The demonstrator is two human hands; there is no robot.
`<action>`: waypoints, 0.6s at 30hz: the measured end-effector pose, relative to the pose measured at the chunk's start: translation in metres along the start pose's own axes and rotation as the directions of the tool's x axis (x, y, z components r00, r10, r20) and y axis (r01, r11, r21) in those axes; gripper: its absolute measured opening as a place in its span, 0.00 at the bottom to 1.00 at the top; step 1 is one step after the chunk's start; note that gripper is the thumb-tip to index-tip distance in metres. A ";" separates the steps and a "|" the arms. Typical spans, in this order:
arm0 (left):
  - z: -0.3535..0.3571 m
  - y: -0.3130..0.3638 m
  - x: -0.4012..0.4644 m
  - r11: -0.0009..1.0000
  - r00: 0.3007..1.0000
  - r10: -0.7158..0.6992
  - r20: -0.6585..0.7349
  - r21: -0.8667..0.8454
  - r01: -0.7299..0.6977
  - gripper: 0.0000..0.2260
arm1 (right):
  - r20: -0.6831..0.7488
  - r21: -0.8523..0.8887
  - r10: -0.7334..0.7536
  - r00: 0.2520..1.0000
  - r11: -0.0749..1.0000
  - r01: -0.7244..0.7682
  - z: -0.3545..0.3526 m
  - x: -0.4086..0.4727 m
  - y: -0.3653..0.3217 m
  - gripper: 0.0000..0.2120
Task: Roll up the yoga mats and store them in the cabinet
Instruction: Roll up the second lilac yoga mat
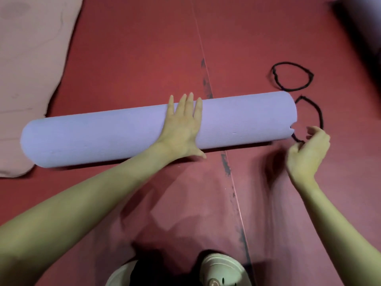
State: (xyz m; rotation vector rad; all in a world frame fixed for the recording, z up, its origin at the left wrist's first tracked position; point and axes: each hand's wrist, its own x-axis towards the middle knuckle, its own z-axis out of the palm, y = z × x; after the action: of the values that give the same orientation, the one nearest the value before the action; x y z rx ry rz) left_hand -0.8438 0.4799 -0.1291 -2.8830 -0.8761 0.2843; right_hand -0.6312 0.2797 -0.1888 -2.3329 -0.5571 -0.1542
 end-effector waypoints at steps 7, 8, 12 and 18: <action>-0.006 -0.010 0.018 1.000 1.000 0.011 -0.019 -0.027 -0.011 0.60 | 0.333 -0.365 0.127 0.934 0.931 0.004 0.008 0.038 0.029 0.21; -0.006 -0.011 0.019 0.999 1.000 0.016 -0.026 -0.031 -0.017 0.60 | 0.351 -0.379 0.125 0.928 0.925 0.019 0.009 0.040 0.029 0.20; -0.008 -0.015 0.023 0.999 0.999 0.022 -0.036 -0.044 -0.023 0.60 | 0.351 -0.393 0.134 0.927 0.920 0.015 0.015 0.049 0.030 0.14; -0.010 -0.014 0.021 0.999 0.999 0.002 -0.044 -0.051 -0.005 0.58 | 0.247 -0.061 0.209 0.946 0.978 -0.200 0.007 0.049 0.008 0.09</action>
State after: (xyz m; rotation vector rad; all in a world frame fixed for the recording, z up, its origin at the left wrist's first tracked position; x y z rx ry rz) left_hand -0.8322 0.5021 -0.1197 -2.9259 -0.8840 0.2009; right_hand -0.5838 0.2960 -0.1856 -2.4444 -0.4322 0.2350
